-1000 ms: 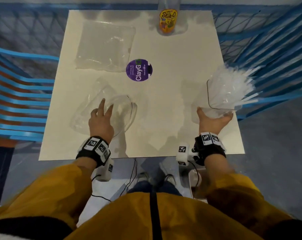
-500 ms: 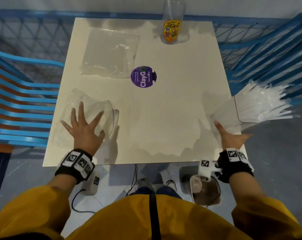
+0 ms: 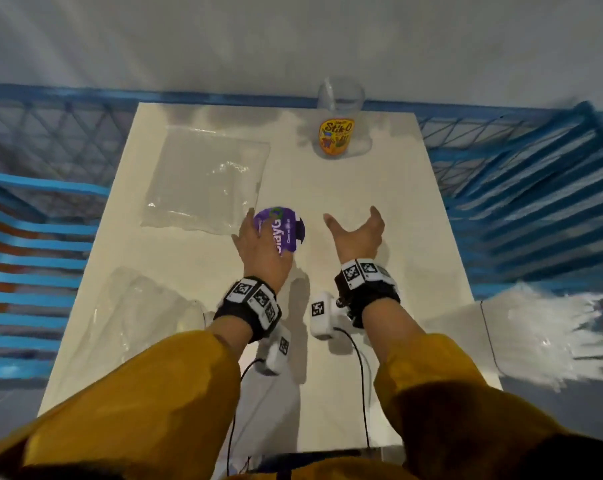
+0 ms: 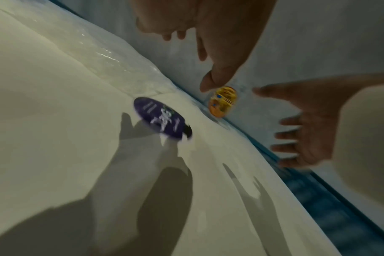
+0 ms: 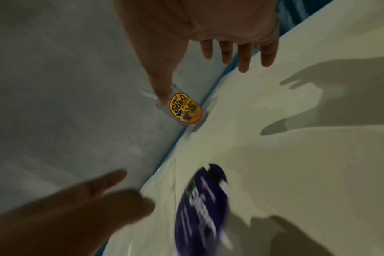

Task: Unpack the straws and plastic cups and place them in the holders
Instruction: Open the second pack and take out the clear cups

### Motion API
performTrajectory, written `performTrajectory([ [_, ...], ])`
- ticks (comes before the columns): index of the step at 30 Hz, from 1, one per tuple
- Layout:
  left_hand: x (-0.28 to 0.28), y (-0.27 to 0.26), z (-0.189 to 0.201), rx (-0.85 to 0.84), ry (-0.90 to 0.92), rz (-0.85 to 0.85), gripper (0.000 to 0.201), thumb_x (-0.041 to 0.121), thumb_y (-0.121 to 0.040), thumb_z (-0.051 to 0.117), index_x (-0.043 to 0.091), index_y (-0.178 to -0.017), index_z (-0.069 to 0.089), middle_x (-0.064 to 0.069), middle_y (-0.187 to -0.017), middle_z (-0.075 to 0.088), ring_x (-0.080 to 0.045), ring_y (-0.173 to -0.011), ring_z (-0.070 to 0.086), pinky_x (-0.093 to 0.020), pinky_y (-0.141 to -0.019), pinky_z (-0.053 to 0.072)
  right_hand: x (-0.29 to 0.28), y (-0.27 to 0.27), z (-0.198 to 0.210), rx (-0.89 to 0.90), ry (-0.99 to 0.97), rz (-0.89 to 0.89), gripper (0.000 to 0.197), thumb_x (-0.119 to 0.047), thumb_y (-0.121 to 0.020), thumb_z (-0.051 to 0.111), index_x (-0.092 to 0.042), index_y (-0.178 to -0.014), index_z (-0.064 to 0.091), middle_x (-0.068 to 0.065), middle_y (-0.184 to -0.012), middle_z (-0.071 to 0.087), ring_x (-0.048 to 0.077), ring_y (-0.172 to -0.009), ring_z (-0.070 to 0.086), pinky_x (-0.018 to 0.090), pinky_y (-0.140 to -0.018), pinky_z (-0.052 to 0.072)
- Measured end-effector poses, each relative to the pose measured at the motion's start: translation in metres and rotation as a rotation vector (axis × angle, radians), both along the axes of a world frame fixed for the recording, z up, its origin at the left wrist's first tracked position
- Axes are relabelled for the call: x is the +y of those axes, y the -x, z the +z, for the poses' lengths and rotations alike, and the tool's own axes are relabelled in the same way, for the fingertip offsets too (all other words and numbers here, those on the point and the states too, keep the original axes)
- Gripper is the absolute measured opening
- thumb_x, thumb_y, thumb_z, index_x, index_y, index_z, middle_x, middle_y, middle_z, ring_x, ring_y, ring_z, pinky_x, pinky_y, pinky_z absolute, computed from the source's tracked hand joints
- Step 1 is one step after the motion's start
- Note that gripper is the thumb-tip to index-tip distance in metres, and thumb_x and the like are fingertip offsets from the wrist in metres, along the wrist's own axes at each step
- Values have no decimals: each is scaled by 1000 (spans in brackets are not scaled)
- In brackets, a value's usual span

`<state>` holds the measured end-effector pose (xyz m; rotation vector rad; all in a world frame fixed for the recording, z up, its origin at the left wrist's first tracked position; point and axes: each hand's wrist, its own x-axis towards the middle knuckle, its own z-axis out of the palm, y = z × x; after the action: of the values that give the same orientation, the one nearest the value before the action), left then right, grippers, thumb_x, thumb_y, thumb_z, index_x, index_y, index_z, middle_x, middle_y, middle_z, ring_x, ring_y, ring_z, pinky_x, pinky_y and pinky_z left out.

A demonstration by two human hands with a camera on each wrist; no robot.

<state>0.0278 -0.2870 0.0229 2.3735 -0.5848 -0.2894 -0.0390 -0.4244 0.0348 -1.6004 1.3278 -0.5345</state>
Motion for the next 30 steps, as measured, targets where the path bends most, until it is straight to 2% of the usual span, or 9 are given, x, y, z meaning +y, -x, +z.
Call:
performTrajectory([
  [5,-67,-101,-17,-16,-60,345,70,18,-79,67,15,-141,36,-12,-158,12,-28,-147,9,-54,-116,-2,-108,-114,-11,-110,-34,-55,117,-42,-56,86,-14,-146,17,8,-153,23,27,-140,27,40,-112,30],
  [8,-77,-138,-43,9,-218,413,85,26,-76,72,21,-146,25,-8,-160,3,-29,-148,1,-58,-115,-3,-146,-159,-36,-144,-94,-70,135,-47,-39,89,-21,-147,11,7,-153,26,26,-138,32,43,-111,34],
  [11,-73,-153,-67,57,-368,408,96,41,-76,69,24,-151,10,-7,-161,-5,-30,-148,-6,-59,-114,-7,-164,-189,-54,-179,-86,-50,134,-33,-44,92,-21,-148,7,8,-150,30,23,-134,38,32,-107,35],
  [15,-70,-151,-80,21,-390,407,72,41,-90,51,27,-151,15,-4,-161,-2,-28,-148,-5,-56,-114,-9,-176,-215,-61,-211,-1,-44,130,-40,-40,90,-24,-144,14,10,-144,41,27,-125,49,38,-106,42],
  [18,-66,-150,-82,-20,-320,424,47,25,-96,44,30,-142,38,0,-161,9,-25,-148,3,-54,-115,-6,-181,-222,-57,-206,54,-41,110,-27,-49,90,-10,-138,26,9,-134,48,20,-117,52,9,-92,35],
  [22,-65,-148,-68,65,-40,527,37,11,-98,37,18,-130,55,-3,-152,36,-24,-144,25,-48,-119,0,-168,-198,-48,-157,21,-56,102,-26,-52,88,-13,-135,30,1,-115,49,17,-101,53,19,-90,39],
  [24,-65,-133,-51,129,211,584,35,9,-99,33,9,-127,54,-10,-140,51,-26,-132,43,-40,-119,14,-156,-172,-43,-131,14,-62,101,-25,-52,88,-11,-134,31,3,-116,50,19,-103,53,20,-91,40],
  [26,-60,-108,-31,179,390,593,33,11,-101,31,4,-126,52,-12,-127,59,-25,-117,54,-21,-103,33,-138,-141,-37,-105,8,-55,99,-21,-55,88,-8,-134,30,10,-127,49,22,-111,53,19,-92,39],
  [30,-35,-42,-3,191,560,542,30,10,-102,28,-2,-118,51,-5,-102,58,-16,-89,53,-2,-68,37,-90,-62,-30,-62,-64,-63,101,-16,-59,85,-8,-138,24,15,-136,45,27,-119,51,24,-94,40],
])
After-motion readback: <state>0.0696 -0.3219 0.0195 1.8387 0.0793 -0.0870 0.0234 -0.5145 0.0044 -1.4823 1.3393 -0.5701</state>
